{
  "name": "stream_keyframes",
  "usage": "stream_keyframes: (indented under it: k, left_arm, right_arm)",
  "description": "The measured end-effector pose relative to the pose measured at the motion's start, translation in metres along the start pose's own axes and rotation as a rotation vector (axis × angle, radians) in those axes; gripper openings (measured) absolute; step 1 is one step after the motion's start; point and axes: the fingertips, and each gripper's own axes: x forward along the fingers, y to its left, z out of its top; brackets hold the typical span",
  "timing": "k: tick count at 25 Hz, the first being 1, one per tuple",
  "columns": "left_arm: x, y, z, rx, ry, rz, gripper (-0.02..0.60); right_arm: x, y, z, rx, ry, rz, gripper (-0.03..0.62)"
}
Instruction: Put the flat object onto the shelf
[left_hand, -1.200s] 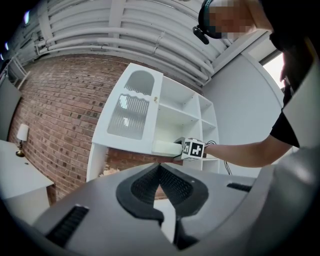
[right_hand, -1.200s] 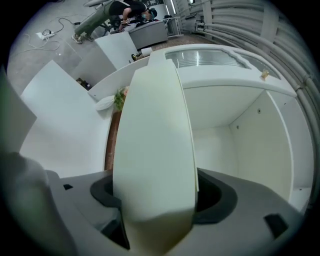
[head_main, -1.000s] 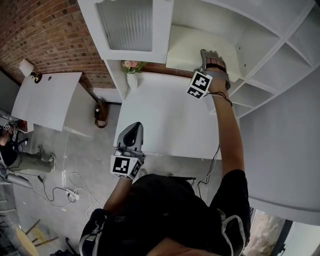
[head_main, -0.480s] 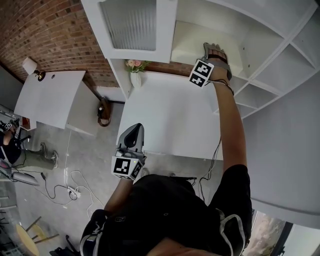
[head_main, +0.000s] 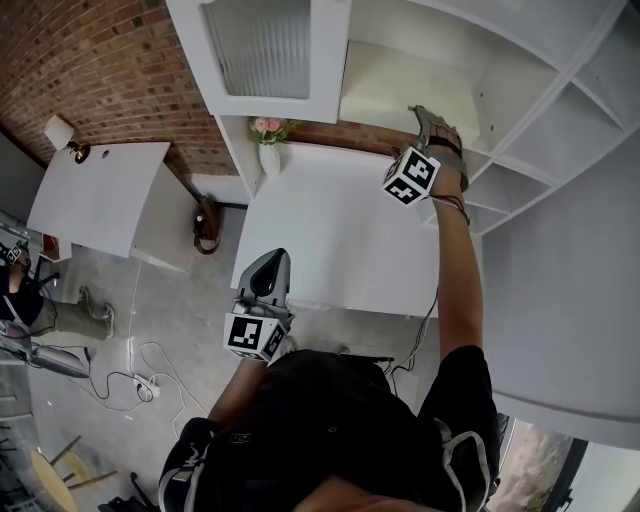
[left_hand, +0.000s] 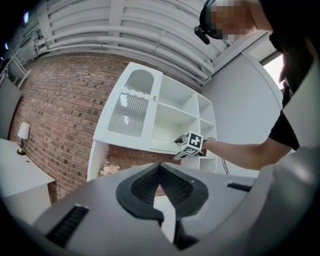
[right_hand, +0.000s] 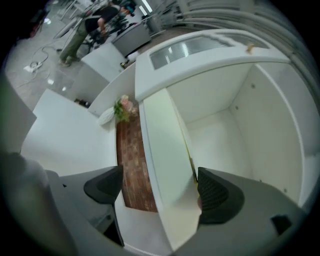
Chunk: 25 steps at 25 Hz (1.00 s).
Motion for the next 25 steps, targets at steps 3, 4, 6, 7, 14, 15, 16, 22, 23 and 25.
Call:
stream_keyframes:
  k: [3,4,6,7,14,15,16,22,23,25]
  left_arm:
    - [0.002,-0.008,0.0,0.001,-0.02,-0.039,0.009]
    - [0.003,-0.011,0.0,0.0,-0.024,-0.05,0.009]
    - [0.005,-0.017,0.002,0.004,-0.035,-0.069,0.009]
    - [0.006,-0.021,0.002,0.004,-0.037,-0.08,0.009]
    - [0.01,-0.055,-0.001,0.0,-0.029,-0.158,0.009]
    - [0.01,-0.058,-0.001,-0.002,-0.028,-0.163,0.009]
    - [0.009,-0.062,-0.001,-0.004,-0.03,-0.167,0.009]
    - [0.004,-0.069,-0.001,-0.002,-0.036,-0.164,0.009]
    - [0.003,-0.069,-0.002,-0.003,-0.034,-0.164,0.009]
    - [0.001,-0.071,-0.005,-0.007,-0.03,-0.165,0.009]
  right_arm:
    - [-0.049,0.014,0.006,0.274,-0.145,-0.01,0.465]
    - [-0.065,0.02,0.006,0.389,-0.194,0.0,0.455]
    - [-0.094,0.032,0.003,0.624,-0.283,0.017,0.325]
    - [-0.106,0.038,-0.001,0.725,-0.317,0.02,0.276]
    - [-0.178,0.097,-0.042,1.178,-0.381,0.023,0.097]
    - [-0.189,0.108,-0.047,1.217,-0.376,0.026,0.067]
    - [-0.201,0.119,-0.052,1.252,-0.367,0.027,0.06]
    - [-0.252,0.179,-0.065,1.427,-0.311,0.049,0.052]
    - [-0.256,0.188,-0.065,1.43,-0.301,0.052,0.051]
    - [-0.264,0.201,-0.064,1.431,-0.288,0.052,0.048]
